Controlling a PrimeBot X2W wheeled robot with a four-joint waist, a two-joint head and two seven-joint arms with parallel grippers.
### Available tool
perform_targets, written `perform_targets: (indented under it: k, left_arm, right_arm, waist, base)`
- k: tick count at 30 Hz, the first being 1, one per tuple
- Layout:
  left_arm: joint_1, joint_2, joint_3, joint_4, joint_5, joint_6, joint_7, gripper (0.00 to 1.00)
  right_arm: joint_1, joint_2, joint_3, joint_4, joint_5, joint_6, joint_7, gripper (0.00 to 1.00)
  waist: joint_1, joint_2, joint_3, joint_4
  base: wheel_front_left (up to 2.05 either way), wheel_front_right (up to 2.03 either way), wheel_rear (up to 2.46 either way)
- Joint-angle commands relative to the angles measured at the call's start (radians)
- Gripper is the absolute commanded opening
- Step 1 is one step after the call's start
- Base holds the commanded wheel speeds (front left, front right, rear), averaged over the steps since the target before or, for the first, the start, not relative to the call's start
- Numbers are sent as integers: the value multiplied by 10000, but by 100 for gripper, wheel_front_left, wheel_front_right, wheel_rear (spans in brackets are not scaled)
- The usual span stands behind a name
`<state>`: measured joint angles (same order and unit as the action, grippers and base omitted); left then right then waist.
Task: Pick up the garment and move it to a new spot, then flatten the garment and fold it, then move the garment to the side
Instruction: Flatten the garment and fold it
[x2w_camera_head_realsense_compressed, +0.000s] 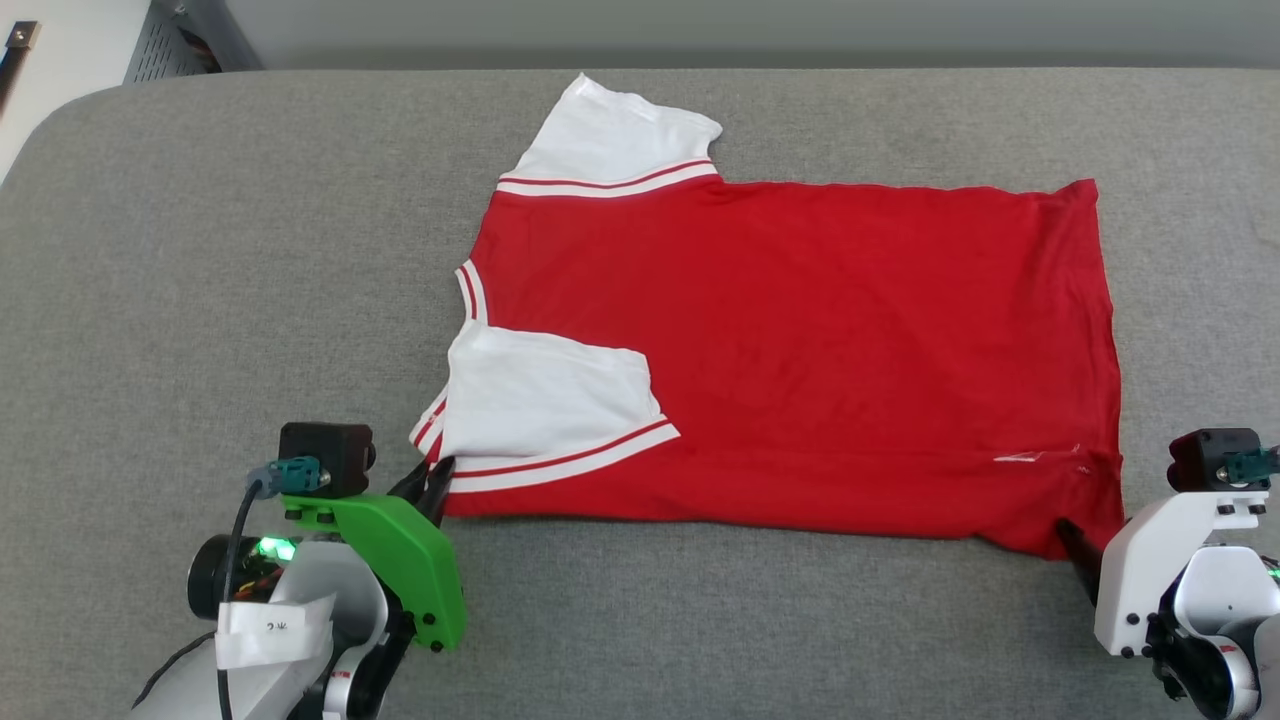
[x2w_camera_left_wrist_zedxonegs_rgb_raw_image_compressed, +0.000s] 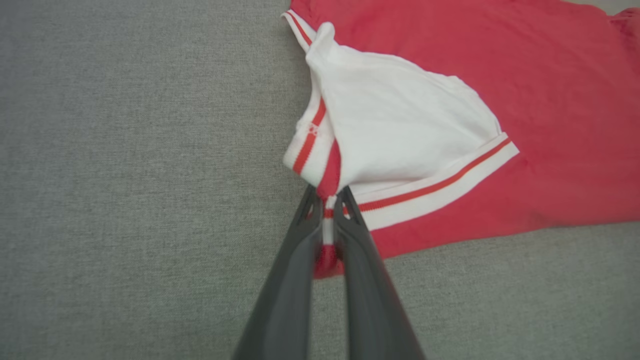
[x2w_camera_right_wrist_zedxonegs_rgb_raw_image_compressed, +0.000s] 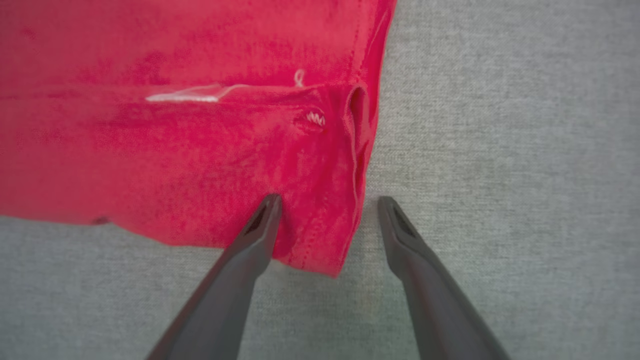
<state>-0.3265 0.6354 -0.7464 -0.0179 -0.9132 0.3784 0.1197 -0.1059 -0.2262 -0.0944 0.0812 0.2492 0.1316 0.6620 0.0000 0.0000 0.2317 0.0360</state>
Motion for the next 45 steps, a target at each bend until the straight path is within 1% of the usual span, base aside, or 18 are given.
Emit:
perform_targets:
  k: [1, 2, 3, 4, 5, 10, 18, 22, 27, 33, 37, 41, 45]
  left_arm:
    - [-151, 81, 1, -53, 77, 47, -47, 0]
    - [-150, 79, -10, -70, 88, 43, -56, 0]
    - [-150, 103, -64, -82, 120, 6, -45, 0]
    - [-150, 112, -72, -69, 124, -9, -47, 0]
    - [-150, 121, -73, -40, 121, -32, -58, 0]
    - [-126, 167, -130, 262, 116, -141, -57, 0]
    - [159, 101, -380, 852, -53, -439, 35, 0]
    - [470, 131, -587, 1034, -125, -533, 147, 0]
    - [1042, 177, -802, 1022, -230, -524, 149, 0]
    - [1607, 189, -1018, 717, -319, -411, 166, 0]
    - [1769, 134, -1097, 681, -395, -396, 202, 0]
    - [1732, 18, -1090, 852, -468, -439, 198, 0]
    - [1598, -126, -1147, 1164, -488, -588, 225, 0]
  right_arm:
    - [-157, 64, 40, 185, -88, -9, 38, 100]
    - [-168, 69, 57, 288, -108, -9, 61, 100]
    - [-211, 55, 99, 625, -107, -9, 104, 56]
    - [-223, 48, 102, 694, -95, -9, 95, 39]
    - [-241, 26, 115, 760, -73, -9, 66, 0]
    - [-346, -208, 121, 918, -1, -9, -21, 0]
    - [-216, -955, 371, 776, 410, -9, 202, 0]
    - [116, -1320, 534, 420, 888, -9, 539, 0]
    - [846, -1573, 396, -241, 1352, -9, 1011, 0]
    - [1898, -1425, -26, -1180, 1593, -9, 1622, 0]
    - [2344, -1148, -193, -1640, 1516, -9, 1632, 0]
    - [2425, -913, -109, -1662, 1242, -9, 1338, 0]
    - [2271, -762, 31, -1440, 1115, -9, 1081, 0]
  waist:
    - [0, 0, 109, 67]
    - [0, 0, 134, 74]
    - [0, 0, 219, 87]
    - [0, 0, 235, 89]
    - [0, 0, 247, 88]
    - [0, 0, 143, 23]
    - [0, 0, -549, -57]
    - [0, 0, -981, -52]
    - [0, 0, -1459, -33]
    - [0, 0, -1669, 43]
    - [0, 0, -1575, 46]
    - [0, 0, -1382, 8]
    - [0, 0, -1128, -62]
  base:
    - [0, 0, 0]
    - [0, 0, 0]
    - [0, 0, 0]
    - [0, 0, 0]
    - [0, 0, 0]
    - [0, 0, 0]
    - [0, 0, 0]
    - [0, 0, 0]
    - [0, 0, 0]
    - [0, 0, 0]
    - [0, 0, 0]
    - [0, 0, 0]
    - [0, 0, 0]
